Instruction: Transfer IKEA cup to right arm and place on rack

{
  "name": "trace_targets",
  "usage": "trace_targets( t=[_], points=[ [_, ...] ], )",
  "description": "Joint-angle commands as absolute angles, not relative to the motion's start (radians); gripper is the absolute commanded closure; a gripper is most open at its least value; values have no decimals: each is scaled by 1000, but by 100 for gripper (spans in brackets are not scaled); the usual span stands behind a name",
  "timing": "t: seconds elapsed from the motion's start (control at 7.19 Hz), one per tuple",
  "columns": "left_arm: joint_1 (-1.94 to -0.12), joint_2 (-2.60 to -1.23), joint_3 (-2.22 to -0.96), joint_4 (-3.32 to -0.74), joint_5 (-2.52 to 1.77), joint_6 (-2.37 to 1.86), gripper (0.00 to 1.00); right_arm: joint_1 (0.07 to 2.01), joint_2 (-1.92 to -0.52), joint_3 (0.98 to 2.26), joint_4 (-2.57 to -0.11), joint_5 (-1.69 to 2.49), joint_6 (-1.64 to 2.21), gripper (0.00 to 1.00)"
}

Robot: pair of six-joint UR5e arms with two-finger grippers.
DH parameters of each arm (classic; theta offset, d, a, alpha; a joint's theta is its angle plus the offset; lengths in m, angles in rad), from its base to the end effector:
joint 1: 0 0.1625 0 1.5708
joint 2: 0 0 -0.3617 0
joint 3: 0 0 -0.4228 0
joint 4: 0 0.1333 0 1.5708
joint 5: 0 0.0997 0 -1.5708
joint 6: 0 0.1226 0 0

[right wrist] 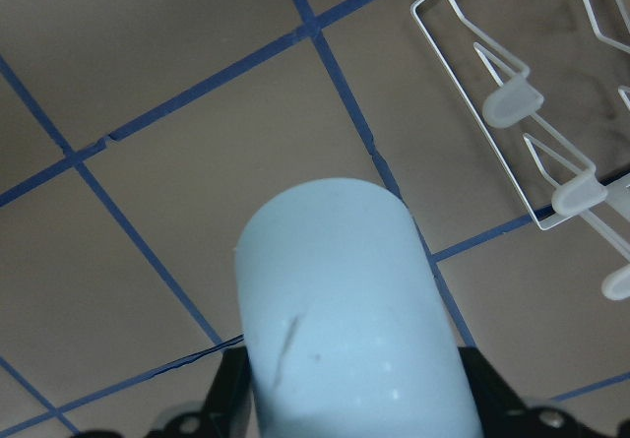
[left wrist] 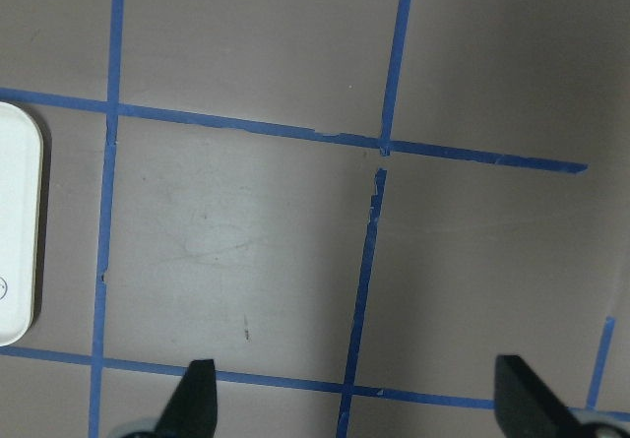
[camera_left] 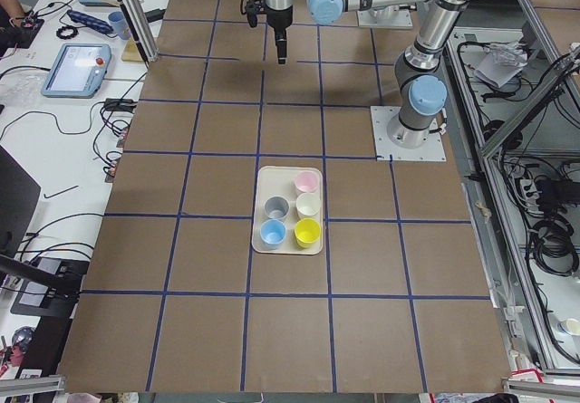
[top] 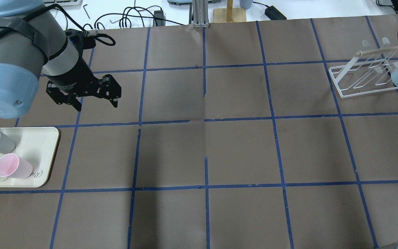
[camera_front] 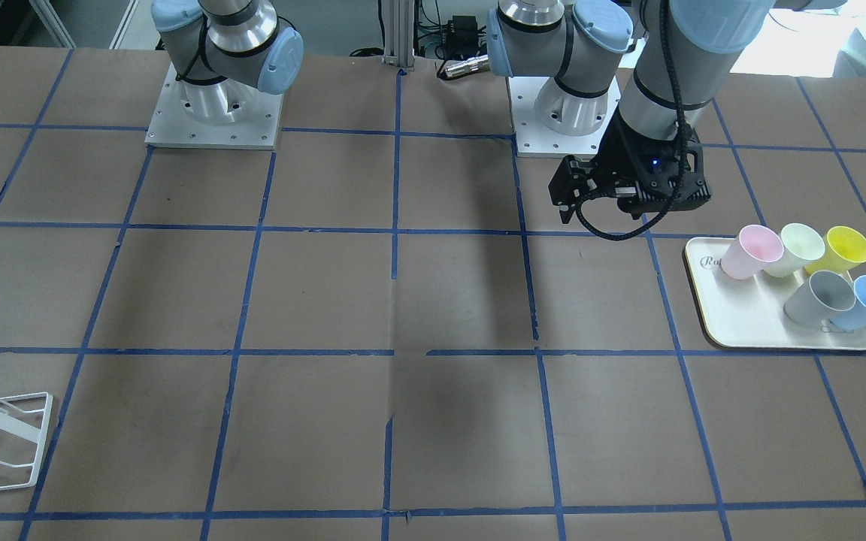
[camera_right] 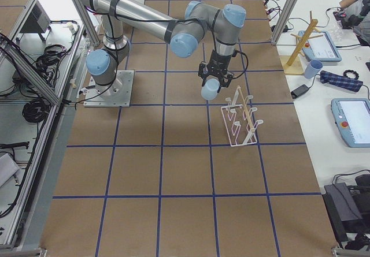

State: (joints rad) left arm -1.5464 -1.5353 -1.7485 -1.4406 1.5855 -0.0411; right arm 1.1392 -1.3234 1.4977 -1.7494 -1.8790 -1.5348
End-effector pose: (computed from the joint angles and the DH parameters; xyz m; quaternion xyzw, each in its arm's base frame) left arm -0.1192 -0.5070 0.3403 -0.0327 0.9994 0.0059 0.0074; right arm -0.1659 -0.5899 0.3235 0.5176 -0.8418 -0.1266 0.0869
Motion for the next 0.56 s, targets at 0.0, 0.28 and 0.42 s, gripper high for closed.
trace_targets(
  t=[0.0, 0.28, 0.42],
  points=[
    [-1565, -1517, -1749, -1453, 1579, -25, 0, 1214, -1295, 1494, -1789, -1923, -1511, 75],
    [-1555, -1519, -1749, -1453, 1578, -17, 0, 1218, -1246, 1491, -1868, -1954, -1514, 73],
    [-1551, -1517, -1750, -1453, 1580, -14, 0, 1218, -1229, 1494, -1890, -1960, -1514, 67]
  ],
)
